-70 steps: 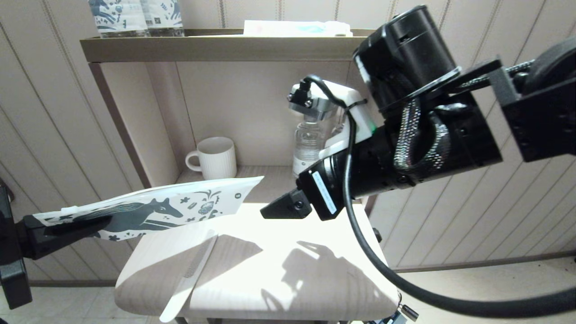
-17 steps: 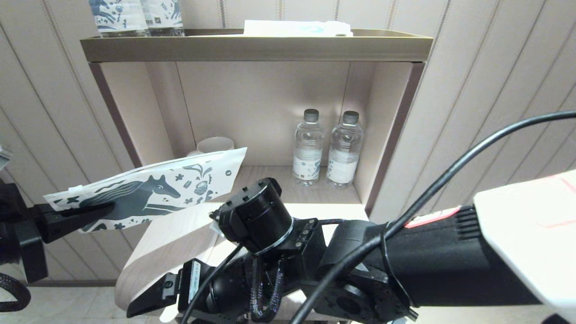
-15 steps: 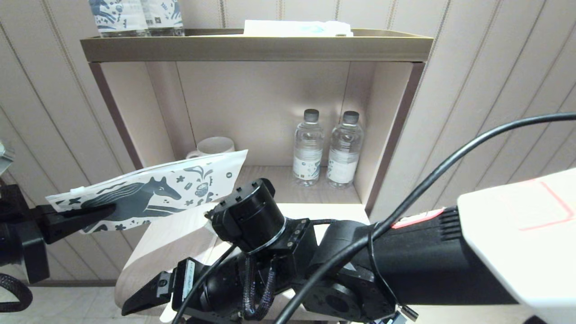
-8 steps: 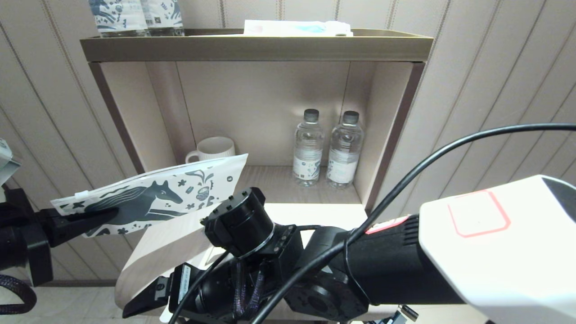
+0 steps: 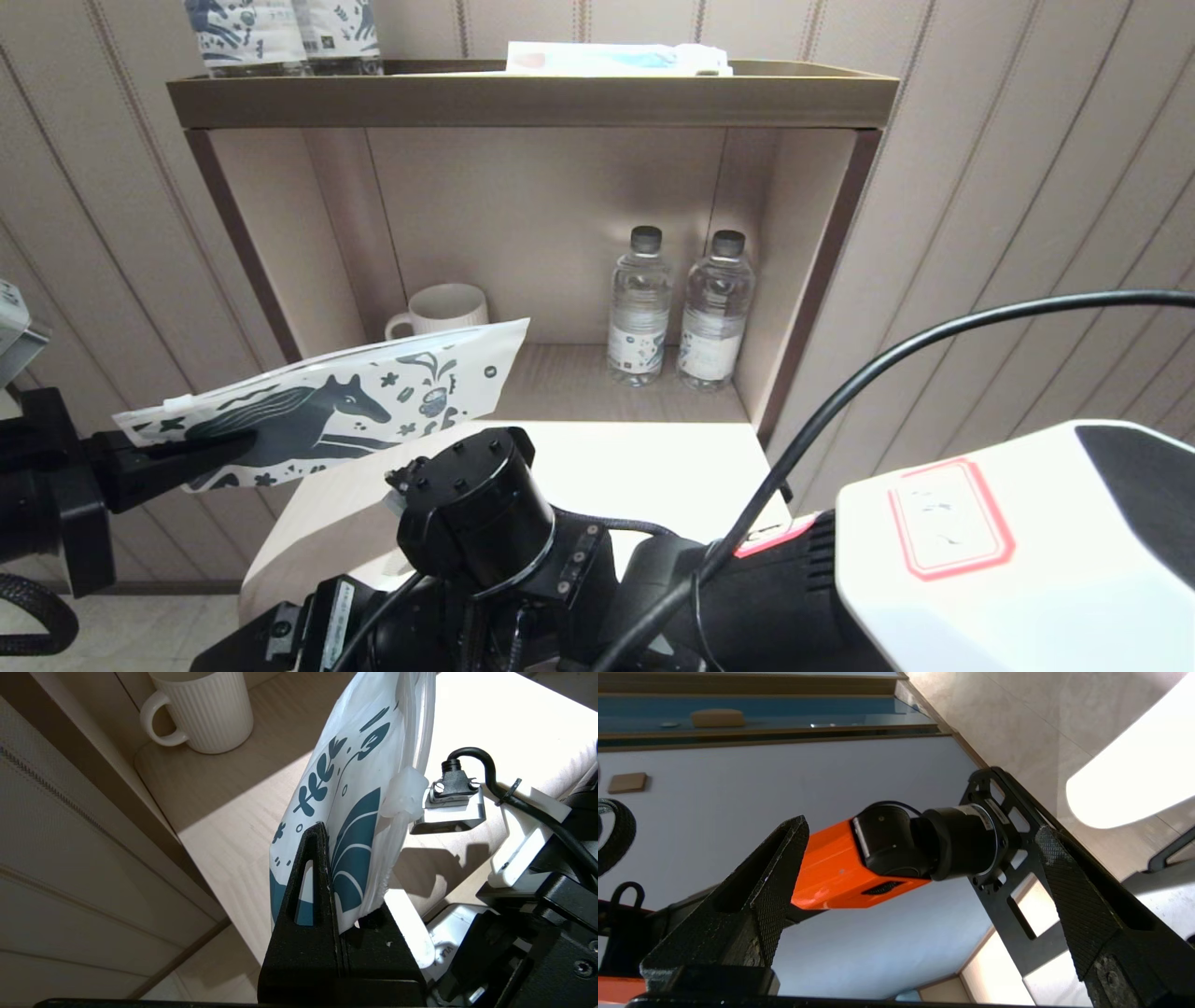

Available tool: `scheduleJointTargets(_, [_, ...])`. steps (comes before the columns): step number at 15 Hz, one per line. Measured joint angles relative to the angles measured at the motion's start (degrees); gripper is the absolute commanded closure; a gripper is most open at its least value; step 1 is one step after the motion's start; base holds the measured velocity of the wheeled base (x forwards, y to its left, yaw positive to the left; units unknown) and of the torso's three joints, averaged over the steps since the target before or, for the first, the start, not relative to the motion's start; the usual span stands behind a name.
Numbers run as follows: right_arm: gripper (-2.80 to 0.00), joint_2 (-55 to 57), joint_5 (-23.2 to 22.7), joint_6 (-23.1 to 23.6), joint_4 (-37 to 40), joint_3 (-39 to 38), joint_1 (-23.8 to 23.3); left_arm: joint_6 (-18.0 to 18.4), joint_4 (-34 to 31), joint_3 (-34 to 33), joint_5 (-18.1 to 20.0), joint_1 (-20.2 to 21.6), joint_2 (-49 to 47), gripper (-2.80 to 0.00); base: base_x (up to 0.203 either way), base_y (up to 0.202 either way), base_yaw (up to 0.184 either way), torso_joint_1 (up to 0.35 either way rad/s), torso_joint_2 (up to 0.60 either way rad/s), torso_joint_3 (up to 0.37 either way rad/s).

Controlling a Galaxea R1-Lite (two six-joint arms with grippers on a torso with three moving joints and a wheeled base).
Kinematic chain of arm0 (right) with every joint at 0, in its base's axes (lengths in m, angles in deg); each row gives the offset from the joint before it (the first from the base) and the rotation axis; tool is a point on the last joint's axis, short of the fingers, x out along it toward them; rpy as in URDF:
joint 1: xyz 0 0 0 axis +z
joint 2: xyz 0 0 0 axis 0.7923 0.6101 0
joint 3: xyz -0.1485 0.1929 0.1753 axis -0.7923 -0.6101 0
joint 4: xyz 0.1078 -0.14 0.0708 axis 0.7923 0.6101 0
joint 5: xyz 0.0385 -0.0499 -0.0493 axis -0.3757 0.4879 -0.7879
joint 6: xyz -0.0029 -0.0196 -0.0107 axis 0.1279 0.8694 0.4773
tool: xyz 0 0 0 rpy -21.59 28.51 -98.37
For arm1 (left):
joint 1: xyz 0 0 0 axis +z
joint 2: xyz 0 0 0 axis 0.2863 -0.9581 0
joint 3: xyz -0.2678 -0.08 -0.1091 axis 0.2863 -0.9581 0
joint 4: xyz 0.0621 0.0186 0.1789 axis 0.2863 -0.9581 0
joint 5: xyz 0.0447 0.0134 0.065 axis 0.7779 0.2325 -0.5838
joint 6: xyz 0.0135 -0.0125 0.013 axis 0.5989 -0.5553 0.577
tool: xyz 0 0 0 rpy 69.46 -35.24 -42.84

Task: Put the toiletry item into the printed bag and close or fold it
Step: Pick up the comb

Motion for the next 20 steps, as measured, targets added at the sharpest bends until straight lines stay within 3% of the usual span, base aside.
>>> scheduleJointTargets(20, [-2.8, 1.22, -0.22, -0.04, -0.28, 0.33, -2.32, 0.1, -0.11, 0.0, 0.02, -1.45, -0.05, 0.0, 0.0, 0.0, 0.0, 0.0, 0.0, 0.0])
